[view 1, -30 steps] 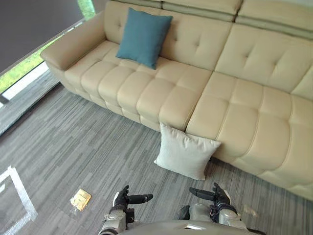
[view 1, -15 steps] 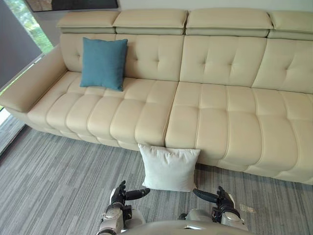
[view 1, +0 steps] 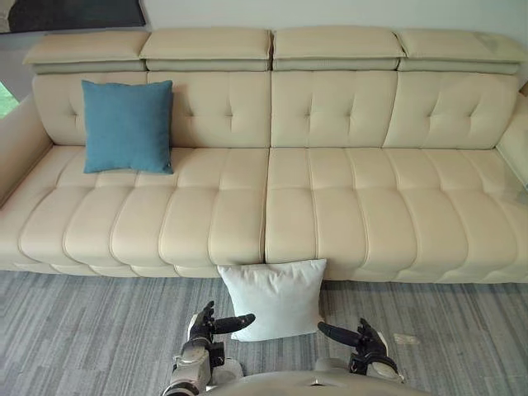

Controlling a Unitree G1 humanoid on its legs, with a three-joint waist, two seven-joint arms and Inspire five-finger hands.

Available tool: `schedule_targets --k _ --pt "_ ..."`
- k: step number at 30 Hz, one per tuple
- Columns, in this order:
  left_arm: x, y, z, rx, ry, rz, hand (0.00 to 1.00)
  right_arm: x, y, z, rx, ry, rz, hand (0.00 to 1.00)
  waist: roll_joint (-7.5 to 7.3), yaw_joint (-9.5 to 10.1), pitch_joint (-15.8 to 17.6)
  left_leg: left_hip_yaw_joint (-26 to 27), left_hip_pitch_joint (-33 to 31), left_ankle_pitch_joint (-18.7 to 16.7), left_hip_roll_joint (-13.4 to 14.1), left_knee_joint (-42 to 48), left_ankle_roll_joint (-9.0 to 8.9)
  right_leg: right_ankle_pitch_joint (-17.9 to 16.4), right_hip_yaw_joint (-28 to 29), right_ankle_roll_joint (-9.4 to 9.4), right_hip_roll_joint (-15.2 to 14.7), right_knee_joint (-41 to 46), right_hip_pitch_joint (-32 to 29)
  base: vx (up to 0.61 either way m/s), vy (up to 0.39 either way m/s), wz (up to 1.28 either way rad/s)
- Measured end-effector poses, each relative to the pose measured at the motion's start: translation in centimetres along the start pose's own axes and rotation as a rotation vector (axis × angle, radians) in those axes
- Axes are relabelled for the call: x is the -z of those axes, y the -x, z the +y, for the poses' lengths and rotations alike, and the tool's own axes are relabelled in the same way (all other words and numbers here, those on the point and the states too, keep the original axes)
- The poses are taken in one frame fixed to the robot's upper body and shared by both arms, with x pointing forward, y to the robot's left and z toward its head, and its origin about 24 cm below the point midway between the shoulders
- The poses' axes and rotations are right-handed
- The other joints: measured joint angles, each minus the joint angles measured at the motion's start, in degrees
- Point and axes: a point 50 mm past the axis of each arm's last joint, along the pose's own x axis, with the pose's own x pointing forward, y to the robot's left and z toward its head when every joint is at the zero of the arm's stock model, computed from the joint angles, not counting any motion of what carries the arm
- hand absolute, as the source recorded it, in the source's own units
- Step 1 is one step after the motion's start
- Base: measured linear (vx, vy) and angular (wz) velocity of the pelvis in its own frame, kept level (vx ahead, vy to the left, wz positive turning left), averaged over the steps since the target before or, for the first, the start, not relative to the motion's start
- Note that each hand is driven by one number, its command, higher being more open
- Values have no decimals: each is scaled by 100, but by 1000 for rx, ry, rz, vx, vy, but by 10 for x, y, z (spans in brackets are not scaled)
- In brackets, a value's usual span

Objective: Pick up cushions and gather them together orderly.

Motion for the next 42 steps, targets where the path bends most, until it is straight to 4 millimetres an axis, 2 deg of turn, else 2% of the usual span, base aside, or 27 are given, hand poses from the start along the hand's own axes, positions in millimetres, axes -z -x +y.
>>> schedule_targets --k 2,3,5,6,7,9,10,11,12,13,14,15,16,17,18,21,22,23,24,27,29,30,31,35,37,40,42 --pt "-2 0 2 -14 17 -7 100 -1 0 -2 16 -1 -5 100 -5 16 30 -49 -176 -90 88 230 -13 -48 -69 14 38 166 -125 -54 -58 8" --pt "-4 -1 1 -16 29 -16 100 -4 -1 -2 25 -6 -14 100 43 17 53 -125 -418 -169 135 484 -6 -121 -145 19 37 365 -288 -69 -41 12" --pt "-13 -3 0 -21 40 -39 100 -9 -2 -6 44 -39 -27 100 -4 22 178 -285 -828 -313 184 903 7 -288 -232 8 21 748 -607 -96 -43 34" --pt "-31 -6 1 -28 46 -92 100 -19 -5 -4 48 -64 -49 100 -35 37 431 -445 -1221 -438 230 1374 30 -470 -326 -16 -8 1224 -926 -135 -46 44" --pt "-37 -7 3 -36 53 -113 100 -23 -5 -2 47 -69 -59 100 -63 38 520 -514 -1416 -487 249 1564 33 -541 -353 -32 -14 1419 -1090 -191 -62 38" --pt "-67 -10 9 -68 44 -194 100 -43 -8 3 39 -96 -111 100 -127 81 803 -687 -2255 -608 324 2197 40 -762 -435 -102 -33 2108 -1862 -217 -68 24" --pt "-79 -12 13 -81 32 -224 100 -53 -9 5 38 -110 -138 100 -149 102 968 -725 -2478 -624 338 2361 50 -813 -441 -109 -41 2318 -2099 -194 -57 13" --pt "-82 -12 13 -82 31 -232 100 -56 -9 6 37 -112 -146 100 -149 109 1007 -732 -2527 -624 342 2393 51 -823 -441 -114 -42 2362 -2141 -211 -40 5" --pt "-99 -12 15 -86 29 -280 100 -71 -10 6 36 -124 -188 100 -158 117 1186 -779 -2810 -626 355 2558 56 -854 -449 -145 -48 2561 -2426 -166 -22 5" --pt "-129 -10 18 -97 32 -371 100 -96 -11 4 37 -127 -257 100 -156 149 1278 -826 -3400 -625 378 2795 108 -881 -453 -174 -62 2858 -3027 -157 -14 5" --pt "-134 -10 18 -98 32 -386 100 -100 -11 4 37 -127 -270 100 -157 149 1298 -831 -3484 -617 380 2828 121 -881 -453 -175 -63 2901 -3117 -123 12 5" --pt "-173 -5 21 -109 36 -493 100 -135 -9 3 41 -133 -366 100 -161 147 1535 -852 -3940 -551 390 3006 147 -877 -445 -181 -92 3138 -3596 -139 32 2" --pt "-188 -2 23 -114 33 -536 100 -151 -8 4 39 -141 -408 100 -164 145 1604 -853 -4117 -539 395 3071 153 -876 -433 -183 -99 3223 -3778 -130 44 1" --pt "-193 -1 23 -115 33 -549 100 -154 -7 3 40 -142 -417 100 -163 142 1618 -858 -4175 -535 400 3091 156 -873 -433 -188 -98 3246 -3834 -90 52 -3" --pt "-222 6 26 -125 36 -629 100 -185 -2 6 30 -153 -500 100 -187 138 1718 -868 -4513 -498 413 3191 193 -865 -398 -198 -109 3392 -4203 -64 50 -4" --pt "-268 21 26 -131 86 -757 100 -236 12 13 21 -163 -636 100 -207 127 1822 -847 -5082 -434 421 3314 239 -837 -340 -223 -128 3591 -4839 -50 27 -3" --pt "-294 33 24 -126 103 -832 100 -271 26 20 2 -162 -731 100 -199 109 1887 -838 -5448 -365 428 3345 254 -786 -314 -236 -128 3663 -5241 -53 0 -2" --pt "-303 37 23 -123 105 -855 100 -284 32 23 -11 -168 -766 100 -193 97 1908 -838 -5579 -336 429 3348 257 -768 -309 -236 -129 3685 -5385 -51 -9 0" --pt "-322 47 18 -103 127 -904 100 -311 48 32 -42 -183 -842 100 -186 63 1933 -839 -5892 -284 434 3370 251 -734 -305 -242 -129 3744 -5720 -38 -10 1" --pt "-348 63 7 -60 151 -975 100 -352 79 49 -89 -175 -971 100 -184 33 2027 -845 -6311 -234 453 3428 243 -709 -307 -247 -127 3838 -6169 -11 -3 0" --pt "-374 82 -12 3 165 -1044 100 -387 115 64 -136 -188 -1099 100 -179 22 2081 -847 -6713 -193 465 3456 239 -704 -320 -250 -132 3930 -6604 15 16 4" --pt "-378 86 -16 13 160 -1058 100 -392 122 67 -142 -190 -1118 0 -179 23 2081 -848 -6790 -189 468 3465 239 -704 -324 -250 -136 3954 -6681 27 26 4" --pt "-389 96 -25 33 148 -1093 0 -402 135 73 -161 -220 -1149 0 -180 22 2093 -854 -6936 -187 476 3492 239 -704 -342 -250 -144 4006 -6844 34 37 3" --pt "-414 124 -46 57 169 -1176 0 -403 153 90 -164 -294 -1198 0 -180 -47 2095 -966 -7319 -187 512 3686 240 -703 -503 -251 -192 4226 -7175 38 69 4" --pt "-415 126 -48 40 198 -1175 0 -404 154 88 -144 -311 -1201 0 -180 -66 2095 -992 -7392 -187 518 3725 239 -703 -515 -251 -192 4298 -7255 -11 61 2" --pt "-417 133 -49 25 230 -1202 0 -405 164 95 -164 -298 -1236 0 -180 -74 2095 -1024 -7558 -128 515 3784 213 -702 -516 -254 -200 4394 -7430 -74 43 3" --pt "-417 140 -56 37 252 -1224 0 -408 168 96 -162 -297 -1250 0 -180 -75 2095 -1056 -7680 -37 502 3801 189 -670 -523 -311 -204 4435 -7541 -100 37 5"
